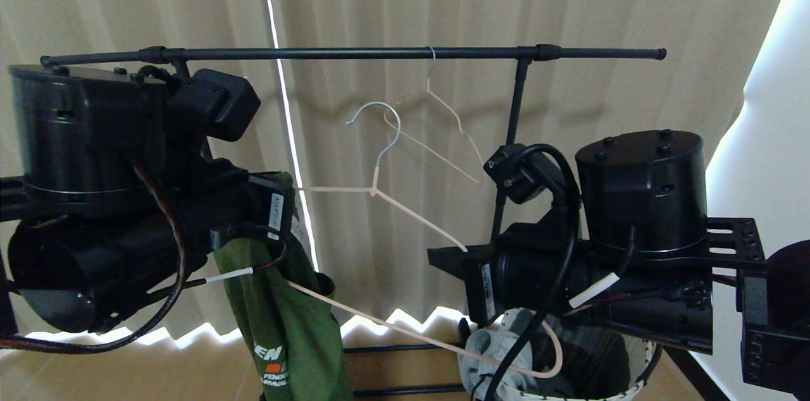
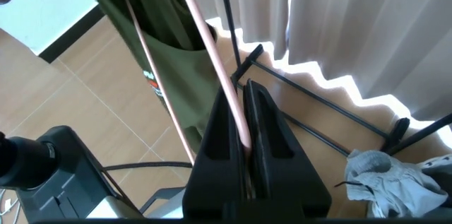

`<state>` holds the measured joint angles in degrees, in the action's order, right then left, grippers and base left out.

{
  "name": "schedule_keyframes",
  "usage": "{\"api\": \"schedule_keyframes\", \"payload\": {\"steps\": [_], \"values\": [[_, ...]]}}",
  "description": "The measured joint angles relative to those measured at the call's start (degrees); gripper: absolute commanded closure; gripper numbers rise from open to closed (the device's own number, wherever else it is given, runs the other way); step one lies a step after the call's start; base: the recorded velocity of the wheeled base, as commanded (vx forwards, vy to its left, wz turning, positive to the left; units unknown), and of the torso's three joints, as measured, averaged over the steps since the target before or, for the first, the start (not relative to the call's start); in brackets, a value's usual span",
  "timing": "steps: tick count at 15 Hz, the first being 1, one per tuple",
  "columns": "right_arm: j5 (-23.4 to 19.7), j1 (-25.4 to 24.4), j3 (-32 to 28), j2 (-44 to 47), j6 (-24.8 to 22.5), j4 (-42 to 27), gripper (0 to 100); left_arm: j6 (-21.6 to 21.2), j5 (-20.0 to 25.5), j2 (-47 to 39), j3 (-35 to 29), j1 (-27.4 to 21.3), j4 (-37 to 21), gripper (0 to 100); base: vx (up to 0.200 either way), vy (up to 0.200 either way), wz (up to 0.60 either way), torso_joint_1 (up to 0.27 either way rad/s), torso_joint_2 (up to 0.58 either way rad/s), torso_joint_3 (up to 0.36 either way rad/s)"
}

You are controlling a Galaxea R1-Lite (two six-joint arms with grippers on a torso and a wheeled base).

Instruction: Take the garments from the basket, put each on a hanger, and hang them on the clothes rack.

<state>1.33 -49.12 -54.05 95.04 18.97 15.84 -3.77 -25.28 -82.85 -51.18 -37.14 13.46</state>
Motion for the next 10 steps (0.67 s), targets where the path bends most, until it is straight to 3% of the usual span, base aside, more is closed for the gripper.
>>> {"api": "schedule_keyframes", "payload": {"steps": [2, 6, 10], "values": [[0.0, 0.0, 0.1, 0.0, -0.1, 0.0, 100, 0.0, 0.6, 0.2, -0.1, -1.7, 0.2, 100, 0.000, 0.000, 0.00, 0.000, 0.00, 0.000], [0.1, -0.7, 0.4, 0.2, -0.4, 2.4, 100, 0.0, 7.9, 2.1, 0.1, -3.3, 0.2, 100, 0.000, 0.000, 0.00, 0.000, 0.00, 0.000], [0.4, -0.7, 1.7, 0.0, -0.5, 2.4, 100, -0.3, 7.8, 3.4, -0.1, -1.9, 0.0, 100, 0.000, 0.000, 0.00, 0.000, 0.00, 0.000]]}}
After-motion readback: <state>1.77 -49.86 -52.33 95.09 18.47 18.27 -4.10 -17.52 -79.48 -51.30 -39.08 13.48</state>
